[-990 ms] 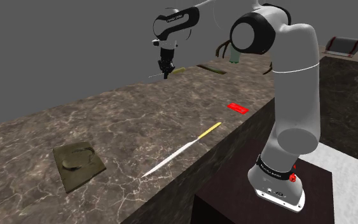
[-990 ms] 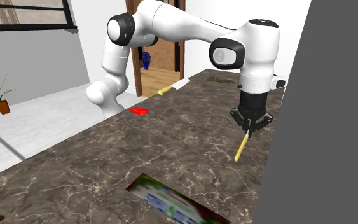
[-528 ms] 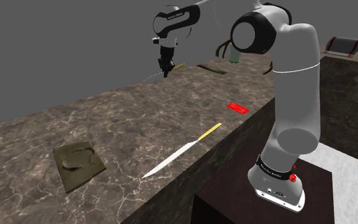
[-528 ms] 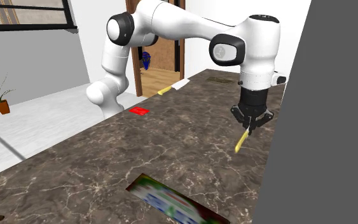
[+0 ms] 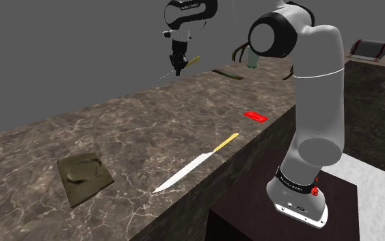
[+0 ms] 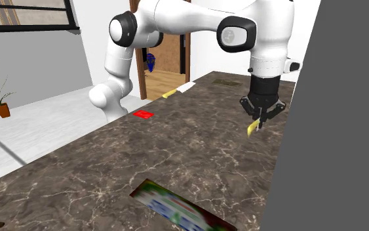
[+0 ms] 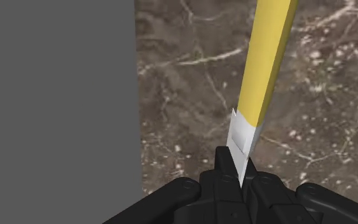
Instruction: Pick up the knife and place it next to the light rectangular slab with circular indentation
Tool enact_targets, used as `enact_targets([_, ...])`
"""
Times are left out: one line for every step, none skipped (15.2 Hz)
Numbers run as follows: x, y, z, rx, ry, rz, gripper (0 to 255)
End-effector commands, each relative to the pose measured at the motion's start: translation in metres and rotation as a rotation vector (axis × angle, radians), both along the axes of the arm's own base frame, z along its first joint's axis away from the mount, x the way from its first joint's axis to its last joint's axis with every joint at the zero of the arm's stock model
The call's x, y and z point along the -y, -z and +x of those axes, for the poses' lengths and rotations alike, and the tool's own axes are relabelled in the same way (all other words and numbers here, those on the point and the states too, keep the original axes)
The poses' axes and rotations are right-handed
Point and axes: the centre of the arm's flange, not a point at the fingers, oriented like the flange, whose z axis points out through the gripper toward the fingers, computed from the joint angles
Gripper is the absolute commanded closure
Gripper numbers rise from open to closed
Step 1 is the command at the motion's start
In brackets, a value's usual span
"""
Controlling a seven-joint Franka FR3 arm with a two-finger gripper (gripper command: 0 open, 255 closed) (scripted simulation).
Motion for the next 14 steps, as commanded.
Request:
enact_targets([0.0,-0.01,0.0,0.0,0.0,0.0,255])
enact_targets([0.0,-0.016,0.0,0.0,0.0,0.0,255])
enact_targets([0.0,-0.021,0.0,0.0,0.0,0.0,255])
enact_targets([0.0,-0.026,0.0,0.0,0.0,0.0,255])
enact_targets([0.0,-0.031,0.0,0.0,0.0,0.0,255])
enact_targets([0.0,-0.037,0.0,0.0,0.0,0.0,255])
enact_targets([0.0,-0.042,0.0,0.0,0.0,0.0,255])
enact_targets([0.0,-0.047,0.0,0.0,0.0,0.0,255])
enact_targets([0.0,-0.052,0.0,0.0,0.0,0.0,255])
enact_targets([0.0,-0.058,0.0,0.0,0.0,0.0,255])
enact_targets([0.0,-0.063,0.0,0.0,0.0,0.0,255])
enact_targets([0.0,-0.065,0.0,0.0,0.0,0.0,255])
enact_targets([-0.01,-0.065,-0.008,0.0,0.0,0.0,255])
enact_targets([-0.02,-0.066,-0.016,0.0,0.0,0.0,255])
